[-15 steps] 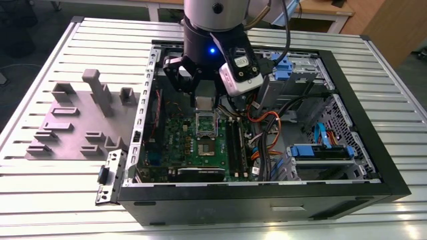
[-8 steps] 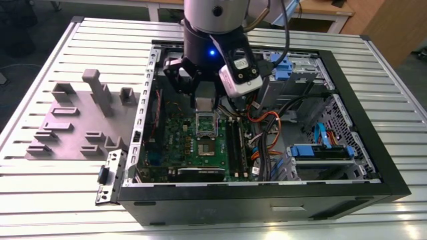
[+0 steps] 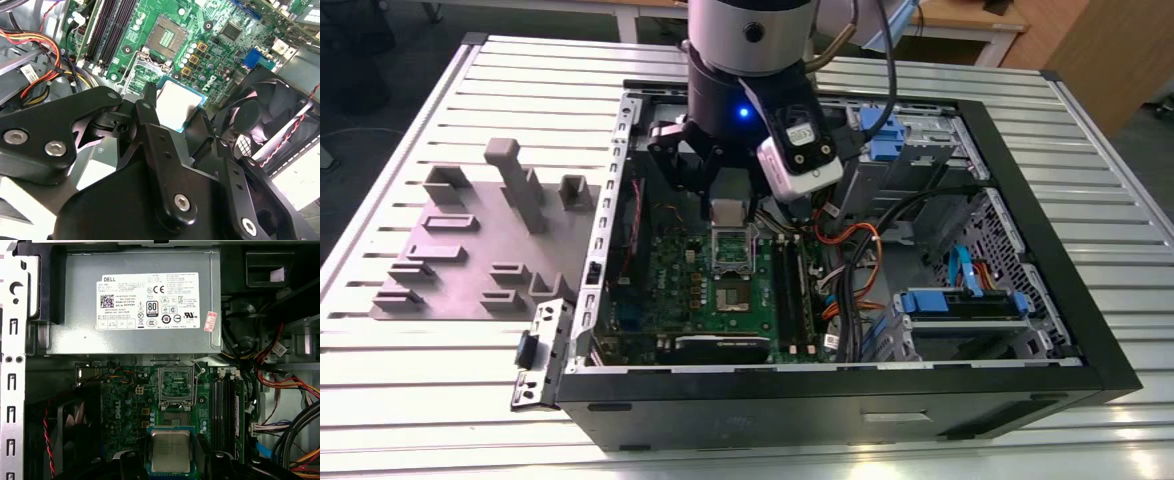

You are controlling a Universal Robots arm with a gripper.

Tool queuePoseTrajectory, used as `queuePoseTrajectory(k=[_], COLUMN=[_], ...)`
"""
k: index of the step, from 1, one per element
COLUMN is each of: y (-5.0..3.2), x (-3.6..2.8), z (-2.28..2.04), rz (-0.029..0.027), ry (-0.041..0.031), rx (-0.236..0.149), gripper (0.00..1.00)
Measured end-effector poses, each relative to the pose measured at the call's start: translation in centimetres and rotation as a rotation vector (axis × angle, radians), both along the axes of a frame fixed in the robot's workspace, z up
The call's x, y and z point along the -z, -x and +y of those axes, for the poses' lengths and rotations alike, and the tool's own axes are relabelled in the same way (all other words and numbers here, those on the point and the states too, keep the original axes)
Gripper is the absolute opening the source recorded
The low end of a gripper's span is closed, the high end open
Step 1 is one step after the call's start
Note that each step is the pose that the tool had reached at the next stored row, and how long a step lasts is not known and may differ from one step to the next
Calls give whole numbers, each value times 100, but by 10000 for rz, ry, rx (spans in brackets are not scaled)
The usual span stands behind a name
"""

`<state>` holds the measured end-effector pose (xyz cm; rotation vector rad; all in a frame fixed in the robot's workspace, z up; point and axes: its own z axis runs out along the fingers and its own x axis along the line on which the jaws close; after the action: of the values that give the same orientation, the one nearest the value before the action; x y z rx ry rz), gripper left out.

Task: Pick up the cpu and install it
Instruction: 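Place the cpu into insertion slot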

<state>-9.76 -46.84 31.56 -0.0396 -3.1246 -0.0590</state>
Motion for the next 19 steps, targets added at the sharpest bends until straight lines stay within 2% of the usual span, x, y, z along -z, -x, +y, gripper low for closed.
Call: queuePoseTrajectory(k=[19], y=[0], x=[96], z=[0], rz=[0], ry=[1], rx=[0], gripper=[47])
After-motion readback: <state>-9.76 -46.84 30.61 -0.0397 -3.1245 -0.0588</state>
